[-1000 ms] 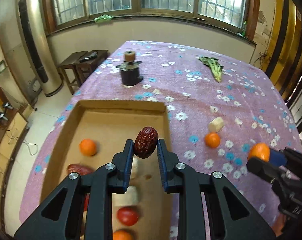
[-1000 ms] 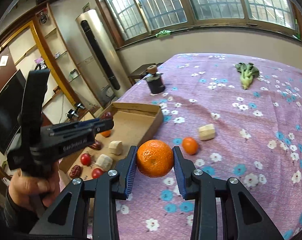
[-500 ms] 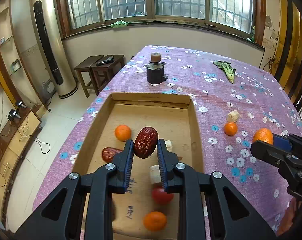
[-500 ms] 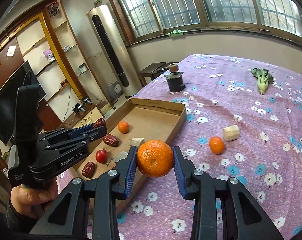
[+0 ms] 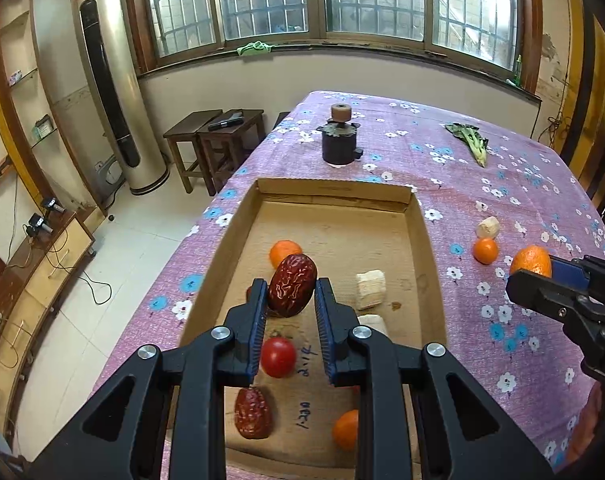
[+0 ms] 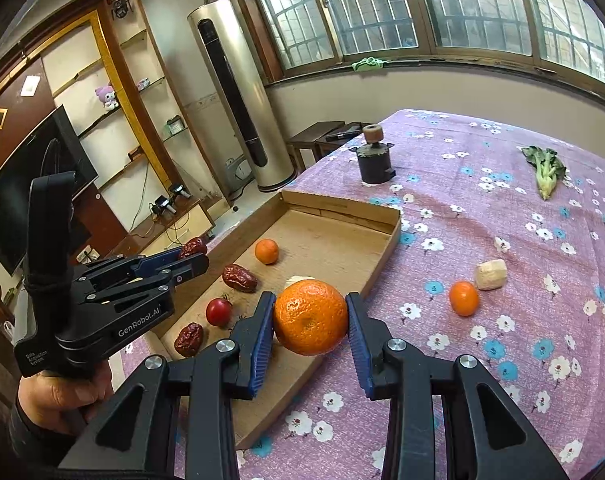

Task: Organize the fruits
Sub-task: 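Carry the orange and red date over the cardboard tray with both tools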

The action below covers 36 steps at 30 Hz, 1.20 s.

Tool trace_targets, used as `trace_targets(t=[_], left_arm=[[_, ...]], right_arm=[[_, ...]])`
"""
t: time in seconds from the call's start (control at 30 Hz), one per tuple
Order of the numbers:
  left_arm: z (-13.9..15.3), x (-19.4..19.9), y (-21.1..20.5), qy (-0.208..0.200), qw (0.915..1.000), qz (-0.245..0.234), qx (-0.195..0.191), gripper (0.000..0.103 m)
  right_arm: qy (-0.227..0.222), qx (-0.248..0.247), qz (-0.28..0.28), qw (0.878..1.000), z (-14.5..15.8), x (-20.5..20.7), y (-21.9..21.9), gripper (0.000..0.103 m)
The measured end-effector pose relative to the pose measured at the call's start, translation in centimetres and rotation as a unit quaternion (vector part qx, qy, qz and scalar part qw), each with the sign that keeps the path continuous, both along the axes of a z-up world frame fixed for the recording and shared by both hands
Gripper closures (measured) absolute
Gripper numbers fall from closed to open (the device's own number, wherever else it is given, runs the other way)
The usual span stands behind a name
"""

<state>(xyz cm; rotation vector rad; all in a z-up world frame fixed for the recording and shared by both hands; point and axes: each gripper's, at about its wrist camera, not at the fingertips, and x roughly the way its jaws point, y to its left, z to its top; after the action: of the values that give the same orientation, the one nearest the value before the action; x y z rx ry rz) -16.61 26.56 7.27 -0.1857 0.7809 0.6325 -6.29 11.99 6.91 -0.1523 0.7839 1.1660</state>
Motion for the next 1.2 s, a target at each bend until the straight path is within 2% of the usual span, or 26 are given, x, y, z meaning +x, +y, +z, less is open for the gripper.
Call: trace_targets(t=[0.4,0.77,0.97,1.2], left_arm=[[-0.5,-0.6,1.9,0.002,0.9999,0.013,-0.003,0.082],[-1.5,0.1,3.3,0.004,0.9993,0.005,-0.038,0.082],[-2.3,1.3,2.9,0.005,0.9976,-0.017,-0.067,0.082],[-4.2,3.1,2.4,0.033,0.996,-0.033,-0.077,0.082]], right_arm=[[-0.006,-0.003,0.006,1.0,-0.1,0.3,1.5,0.067],[-0.002,-0.01,0.009,1.0,-0.6,1.6,3.3,0.067],[0.004,-0.013,0.009,1.0,-0.9,3.0,4.8,0.067],[0.011,-0.021,0.014,1.0,-1.5,4.3,7.1,0.067]])
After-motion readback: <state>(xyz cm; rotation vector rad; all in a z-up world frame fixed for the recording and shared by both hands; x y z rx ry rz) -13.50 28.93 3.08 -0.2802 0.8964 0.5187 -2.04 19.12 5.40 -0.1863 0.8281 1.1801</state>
